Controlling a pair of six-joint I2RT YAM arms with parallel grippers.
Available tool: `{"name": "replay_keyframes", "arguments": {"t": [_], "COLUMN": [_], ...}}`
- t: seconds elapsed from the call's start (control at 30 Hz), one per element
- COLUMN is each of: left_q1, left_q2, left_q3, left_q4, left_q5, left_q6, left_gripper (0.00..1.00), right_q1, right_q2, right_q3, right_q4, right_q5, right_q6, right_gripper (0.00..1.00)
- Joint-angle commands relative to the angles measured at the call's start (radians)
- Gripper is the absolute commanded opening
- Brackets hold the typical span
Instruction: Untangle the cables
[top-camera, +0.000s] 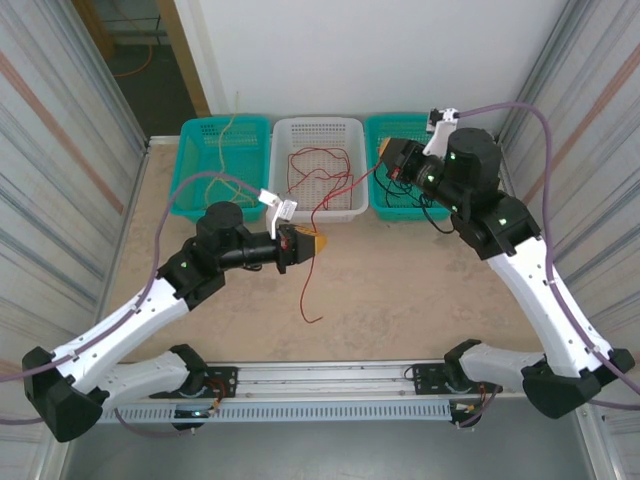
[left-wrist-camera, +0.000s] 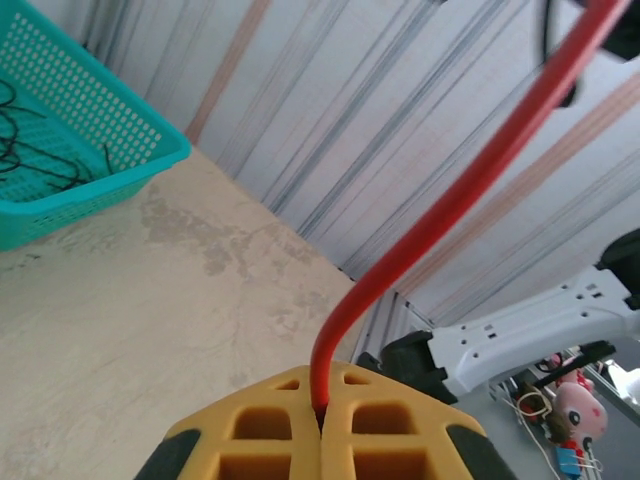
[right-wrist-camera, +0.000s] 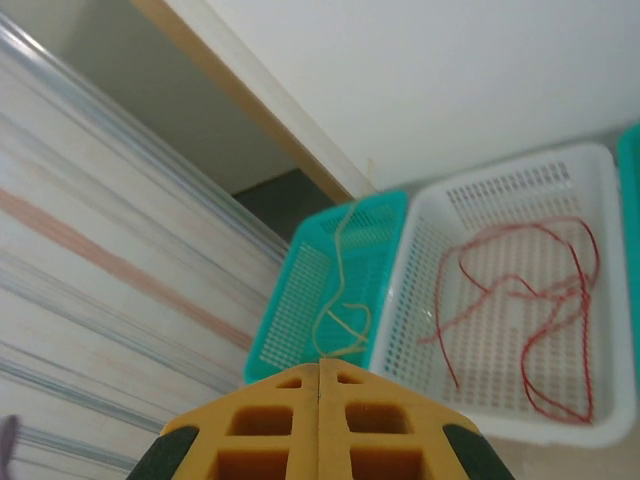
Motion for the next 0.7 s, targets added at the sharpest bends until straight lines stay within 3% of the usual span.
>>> {"name": "replay_keyframes", "arguments": {"t": [0.0,0.07,0.17,0.3,0.37,0.57,0.67], "left_q1": [-0.006,-0.006,-0.006,0.005,0.027,0.12,0.236], "left_q2": [-0.021,-0.02,-0.02,-0.023,-0.023,0.036,0.087], "left_q3": [0.057,0.074,0.086,0.073,0.072,0.23,0.282], "left_q4": [0.035,0.02,0.016,0.084,0.11,-0.28,-0.329], "left_q5": [0.072,0.072,0.073,0.116,0.112,-0.307,-0.293], "left_q6": [0.033,0.044,0.052,0.013,-0.014,0.007,-0.069], "left_gripper": [0.0,0.0,0.0,0.0,0.0,0.0,0.0], "right_q1": [-0.013,-0.015,-0.015,-0.018,-0.023,-0.028,-0.032], "right_q2": [0.008,0.022,0.034,0.025,0.02,-0.048,-0.099], "right_q3": [-0.029,-0.035,-0.045,-0.071,-0.081,-0.134,-0.172], "right_q4": [0.003,0.003,-0.016,-0.04,-0.064,-0.152,-0.175], "right_q5": [-0.028,-0.045,-0.048,-0.044,-0.045,0.027,0.047], "right_q6": [0.062,0.065,0.068,0.062,0.052,0.014,0.0], "right_gripper": [0.0,0.0,0.14,0.2,0.28,0.56,0.63]}}
